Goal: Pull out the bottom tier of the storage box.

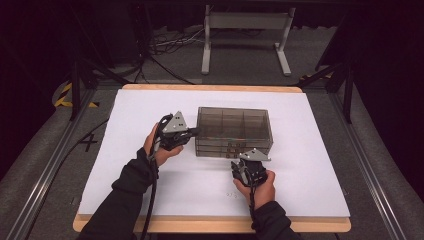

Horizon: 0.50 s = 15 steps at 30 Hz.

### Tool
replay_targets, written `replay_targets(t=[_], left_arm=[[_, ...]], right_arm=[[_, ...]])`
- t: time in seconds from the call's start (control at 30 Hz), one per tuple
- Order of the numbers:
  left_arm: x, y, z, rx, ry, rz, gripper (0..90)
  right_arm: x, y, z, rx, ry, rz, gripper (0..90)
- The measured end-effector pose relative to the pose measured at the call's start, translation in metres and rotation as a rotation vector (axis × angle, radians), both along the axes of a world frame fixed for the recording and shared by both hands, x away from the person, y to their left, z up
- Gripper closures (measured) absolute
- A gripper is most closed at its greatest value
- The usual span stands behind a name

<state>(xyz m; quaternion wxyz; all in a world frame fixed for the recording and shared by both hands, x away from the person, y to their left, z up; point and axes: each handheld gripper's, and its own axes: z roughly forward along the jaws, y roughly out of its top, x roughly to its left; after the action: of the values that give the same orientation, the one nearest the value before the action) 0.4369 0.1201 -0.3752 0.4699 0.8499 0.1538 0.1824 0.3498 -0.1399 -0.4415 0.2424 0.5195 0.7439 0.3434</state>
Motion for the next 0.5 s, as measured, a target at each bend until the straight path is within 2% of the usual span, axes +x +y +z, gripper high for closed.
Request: replay_targets(t=[0.07, 0.13, 0.33, 0.43, 0.5], left_arm=[[0.000, 0.000, 0.000, -0.003, 0.001, 0.000, 90.0], [0.000, 0.000, 0.000, -0.003, 0.000, 0.001, 90.0], [-0.001, 0.000, 0.000, 0.002, -0.006, -0.001, 90.0], [-0.001, 0.000, 0.000, 0.001, -0.005, -0.001, 90.0], [-0.001, -0.001, 0.000, 0.005, -0.012, 0.002, 90.0]], right_arm=[[0.001, 0.007, -0.001, -0.016, -0.003, -0.022, 63.4], [0.002, 0.008, -0.001, -0.017, -0.008, -0.030, 63.2], [0.006, 0.018, -0.003, -0.012, -0.016, -0.103, 61.4], [0.009, 0.020, -0.005, 0.008, -0.006, -0.142, 59.1], [0.010, 0.026, -0.007, -0.001, 0.005, -0.171, 58.2]])
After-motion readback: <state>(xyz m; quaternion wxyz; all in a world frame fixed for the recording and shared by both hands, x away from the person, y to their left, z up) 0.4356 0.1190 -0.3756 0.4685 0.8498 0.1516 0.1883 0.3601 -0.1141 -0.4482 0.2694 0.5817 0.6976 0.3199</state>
